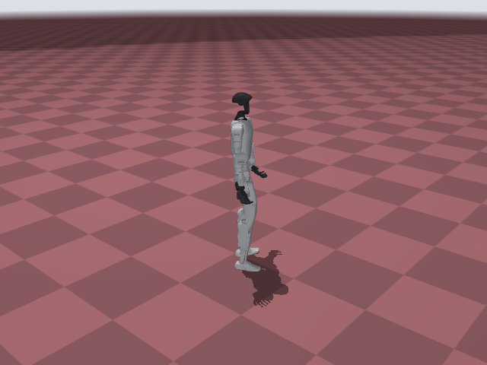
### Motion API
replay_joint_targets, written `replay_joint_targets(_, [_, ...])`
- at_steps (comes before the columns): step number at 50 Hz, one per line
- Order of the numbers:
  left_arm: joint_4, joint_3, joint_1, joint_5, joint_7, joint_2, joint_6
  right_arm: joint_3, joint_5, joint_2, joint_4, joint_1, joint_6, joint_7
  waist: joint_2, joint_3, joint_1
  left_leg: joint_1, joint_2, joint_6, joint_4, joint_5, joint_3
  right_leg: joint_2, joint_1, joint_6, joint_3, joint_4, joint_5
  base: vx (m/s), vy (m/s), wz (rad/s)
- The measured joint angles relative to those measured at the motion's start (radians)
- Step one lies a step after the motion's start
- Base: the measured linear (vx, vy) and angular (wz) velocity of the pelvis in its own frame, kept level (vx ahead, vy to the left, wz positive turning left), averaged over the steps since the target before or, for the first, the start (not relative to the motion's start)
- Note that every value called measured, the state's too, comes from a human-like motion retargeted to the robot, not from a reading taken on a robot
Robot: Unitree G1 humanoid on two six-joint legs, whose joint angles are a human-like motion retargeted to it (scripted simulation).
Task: Kungfu
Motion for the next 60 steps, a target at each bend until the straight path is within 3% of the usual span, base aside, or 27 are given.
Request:
replay_joint_targets(7, [-0.035, -0.031, 0.006, 0.104, 0.039, 0.016, -0.017, 0.030, -0.059, -0.016, 0.004, 0.002, 0.001, -0.008, 0.017, 0.013, 0.003, -0.025, 0.014, -0.010, 0.024, 0.003, 0.004, 0.003, -0.017, 0.001, 0.010, 0.014, -0.037, -0.07, 0.05, -0.02])
replay_joint_targets(10, [-0.038, -0.061, 0.016, 0.204, 0.082, 0.037, -0.026, 0.060, -0.135, -0.034, 0.014, 0.009, -0.010, -0.025, 0.033, 0.017, -0.003, -0.056, 0.025, -0.065, 0.048, -0.017, -0.018, 0.014, -0.031, 0.020, 0.014, 0.025, -0.120, -0.07, 0.05, 0.14])
replay_joint_targets(13, [-0.051, -0.136, 0.047, 0.446, 0.172, 0.082, -0.022, 0.116, -0.329, -0.057, 0.025, 0.027, -0.033, -0.068, 0.054, 0.012, -0.027, -0.109, 0.027, -0.136, 0.076, -0.105, -0.094, 0.051, -0.070, 0.042, 0.123, 0.049, -0.233, -0.07, 0.04, 0.43])
replay_joint_targets(15, [-0.068, -0.197, 0.081, 0.728, 0.224, 0.119, -0.014, 0.188, -0.531, -0.079, 0.034, 0.042, -0.055, -0.126, 0.063, 0.015, -0.055, -0.140, 0.009, -0.149, 0.088, -0.147, -0.181, 0.087, -0.100, 0.027, 0.242, 0.060, -0.252, -0.05, 0.02, 0.63])
replay_joint_targets(18, [-0.146, -0.331, 0.150, 1.294, 0.266, 0.225, 0.026, 0.352, -0.994, -0.122, 0.019, 0.068, -0.104, -0.255, 0.055, 0.050, -0.075, -0.169, -0.035, -0.156, 0.120, -0.189, -0.284, 0.139, -0.117, -0.029, 0.423, 0.068, -0.145, -0.08, 0.01, 0.35])
replay_joint_targets(20, [-0.206, -0.450, 0.168, 1.702, 0.211, 0.331, 0.041, 0.475, -1.373, -0.169, -0.003, 0.093, -0.139, -0.300, 0.041, 0.074, -0.069, -0.177, -0.052, -0.166, 0.148, -0.199, -0.302, 0.119, -0.109, -0.045, 0.410, 0.054, -0.050, -0.06, -0.02, 0.28])
replay_joint_targets(23, [-0.316, -0.700, 0.144, 2.295, 0.092, 0.513, 0.018, 0.664, -1.960, -0.257, -0.063, 0.139, -0.094, -0.314, 0.033, 0.076, -0.034, -0.170, -0.042, -0.190, 0.168, -0.188, -0.279, 0.108, -0.089, -0.062, 0.349, 0.040, -0.017, 0.01, -0.04, 0.24])
replay_joint_targets(25, [-0.371, -0.869, 0.104, 2.595, 0.098, 0.589, -0.008, 0.784, -2.284, -0.304, -0.096, 0.144, -0.060, -0.320, 0.027, 0.066, -0.016, -0.168, -0.047, -0.207, 0.177, -0.179, -0.292, 0.108, -0.079, -0.073, 0.342, 0.035, -0.011, 0.05, -0.05, 0.15])
replay_joint_targets(27, [-0.389, -0.963, 0.082, 2.751, 0.168, 0.601, -0.044, 0.870, -2.527, -0.326, -0.115, 0.133, -0.066, -0.362, 0.024, 0.058, -0.014, -0.163, -0.065, -0.211, 0.183, -0.156, -0.328, 0.106, -0.067, -0.079, 0.333, 0.031, -0.007, 0.13, 0.00, 0.14])
replay_joint_targets(29, [-0.381, -0.971, 0.093, 2.791, 0.236, 0.574, -0.057, 0.913, -2.662, -0.332, -0.122, 0.124, -0.068, -0.441, 0.025, 0.054, -0.013, -0.153, -0.076, -0.200, 0.184, -0.125, -0.341, 0.103, -0.058, -0.077, 0.334, 0.030, -0.008, 0.19, 0.03, -0.02])
replay_joint_targets(31, [-0.349, -0.926, 0.121, 2.762, 0.259, 0.523, -0.050, 0.909, -2.698, -0.318, -0.117, 0.125, -0.067, -0.495, 0.022, 0.047, -0.007, -0.147, -0.074, -0.152, 0.185, -0.075, -0.311, 0.098, -0.051, -0.077, 0.339, 0.028, -0.010, 0.23, 0.03, -0.15])
replay_joint_targets(38, [-0.245, -0.856, 0.168, 2.544, 0.164, 0.413, -0.013, 0.778, -2.413, -0.227, -0.060, 0.144, -0.039, -0.415, 0.018, 0.015, -0.014, -0.130, -0.080, -0.050, 0.181, -0.010, -0.273, 0.080, -0.031, -0.050, 0.313, 0.048, -0.028, 0.20, 0.06, 0.09])
replay_joint_targets(40, [-0.252, -0.861, 0.169, 2.575, 0.161, 0.415, -0.014, 0.757, -2.343, -0.219, -0.052, 0.146, -0.037, -0.408, 0.024, 0.009, -0.022, -0.125, -0.082, -0.045, 0.178, -0.025, -0.287, 0.077, -0.049, 0.003, 0.290, 0.089, -0.023, 0.21, 0.08, 0.19])
replay_joint_targets(43, [-0.264, -0.846, 0.176, 2.631, 0.185, 0.414, -0.014, 0.753, -2.301, -0.212, -0.051, 0.130, -0.028, -0.394, 0.031, 0.011, -0.019, -0.133, -0.073, -0.022, 0.181, -0.049, -0.289, 0.088, -0.148, 0.238, 0.292, 0.247, 0.125, 0.08, -0.01, -0.33])
replay_joint_targets(45, [-0.263, -0.829, 0.176, 2.618, 0.197, 0.424, -0.014, 0.758, -2.305, -0.205, -0.062, 0.096, -0.025, -0.388, 0.065, 0.040, 0.006, -0.170, 0.067, -0.085, 0.225, -0.072, -0.266, 0.202, -0.287, 0.267, 0.166, 0.421, 0.223, -0.24, -0.70, -1.38])
replay_joint_targets(47, [-0.253, -0.815, 0.174, 2.581, 0.193, 0.412, -0.010, 0.760, -2.320, -0.211, -0.078, 0.069, -0.025, -0.401, 0.119, 0.052, 0.025, -0.210, 0.128, -0.087, 0.262, -0.084, -0.224, 0.190, -0.435, 0.267, 0.005, 0.622, 0.233, -0.26, -0.09, -1.26])
replay_joint_targets(52, [-0.217, -0.750, 0.198, 2.574, 0.165, 0.351, 0.036, 0.737, -2.310, -0.179, -0.071, 0.078, -0.033, -0.483, 0.268, 0.043, -0.026, -0.223, 0.179, -0.012, 0.219, -0.084, -0.253, 0.076, -0.708, 0.267, -0.148, 1.183, 0.016, 0.11, 0.54, 0.05])
replay_joint_targets(55, [-0.212, -0.762, 0.216, 2.559, 0.185, 0.336, 0.032, 0.721, -2.286, -0.171, -0.061, 0.109, -0.054, -0.484, 0.297, 0.035, -0.051, -0.191, 0.165, 0.018, 0.157, -0.064, -0.284, 0.022, -0.803, 0.265, -0.173, 1.424, -0.095, 0.20, 0.12, 0.53])
replay_joint_targets(60, [-0.199, -0.757, 0.232, 2.546, 0.209, 0.324, 0.029, 0.714, -2.309, -0.164, -0.060, 0.138, -0.055, -0.476, 0.323, 0.035, -0.068, -0.206, 0.192, 0.013, 0.164, -0.071, -0.309, 0.055, -0.902, 0.267, -0.199, 1.566, -0.185, 0.09, -0.04, 0.10])
